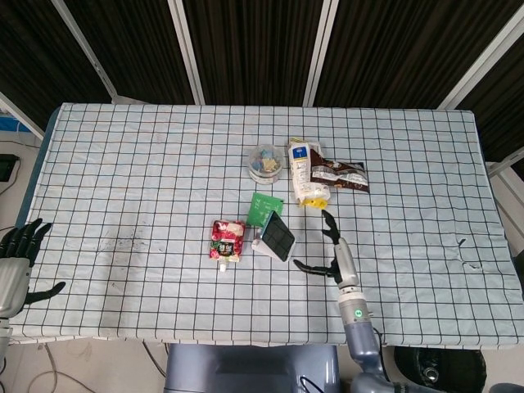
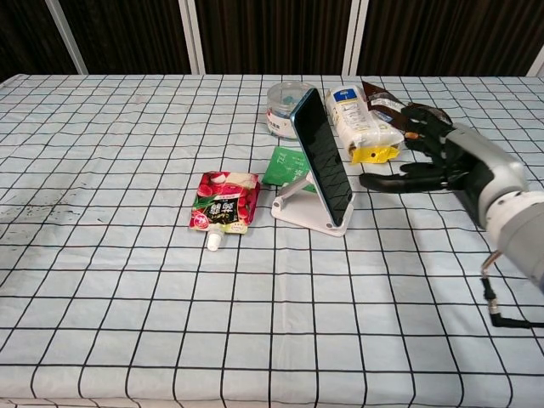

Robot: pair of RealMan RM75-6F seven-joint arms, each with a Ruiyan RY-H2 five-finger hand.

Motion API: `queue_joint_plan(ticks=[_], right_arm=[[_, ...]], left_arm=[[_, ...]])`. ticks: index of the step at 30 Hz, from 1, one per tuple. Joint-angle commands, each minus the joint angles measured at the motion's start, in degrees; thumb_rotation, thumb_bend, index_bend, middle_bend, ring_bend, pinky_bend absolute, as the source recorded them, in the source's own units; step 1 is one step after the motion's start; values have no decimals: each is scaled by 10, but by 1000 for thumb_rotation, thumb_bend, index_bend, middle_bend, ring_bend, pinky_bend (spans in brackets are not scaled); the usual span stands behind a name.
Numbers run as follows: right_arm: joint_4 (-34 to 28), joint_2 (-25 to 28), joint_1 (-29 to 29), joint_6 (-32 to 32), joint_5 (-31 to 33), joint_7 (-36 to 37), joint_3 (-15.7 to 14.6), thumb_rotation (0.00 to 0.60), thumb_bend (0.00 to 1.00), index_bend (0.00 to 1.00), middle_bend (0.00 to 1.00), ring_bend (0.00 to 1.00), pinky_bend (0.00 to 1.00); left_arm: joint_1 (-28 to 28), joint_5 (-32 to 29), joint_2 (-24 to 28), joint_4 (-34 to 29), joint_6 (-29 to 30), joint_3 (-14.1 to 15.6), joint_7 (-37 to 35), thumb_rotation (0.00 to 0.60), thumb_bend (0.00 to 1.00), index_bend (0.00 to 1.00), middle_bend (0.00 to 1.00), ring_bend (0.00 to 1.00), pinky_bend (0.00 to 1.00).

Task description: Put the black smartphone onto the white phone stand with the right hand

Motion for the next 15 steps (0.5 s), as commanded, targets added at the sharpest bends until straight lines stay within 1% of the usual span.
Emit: queue_joint_plan(ticks=[1,2,4,5,8,11,15], right_arm=[[-66,98,-30,8,-14,-21,-9,600,65,0,0,0,141],[-75,116,-33,5,-17,-25,-12,600,66,0,0,0,141],[-90,180,-43,0,-36,-48,-25,600,71,0,0,0,141],[-91,202,-46,-2,-44,-58,-31,600,72,0,0,0,141],[-93,281,-58,-10,-79,-88,-59,600,71,0,0,0,141],[-92,338,-74,-2,-108,-124,-86,600,72,0,0,0,141],[-86,384,-96,20,-134,-178,-118,600,69,0,0,0,141]], left_arm=[[0,-1,0,0,-1,0,2,600,0,0,0,0,0],[0,-1,0,0,-1,0,3,600,0,0,0,0,0],[0,-2,-1,1,-2,0,7,600,0,0,0,0,0],[0,-3,-1,1,-2,0,9,600,0,0,0,0,0],[0,-4,-2,-1,-3,1,15,600,0,0,0,0,0],[0,-5,-2,-2,-3,1,21,600,0,0,0,0,0],[1,-1,-2,-1,-1,4,37,600,0,0,0,0,0]])
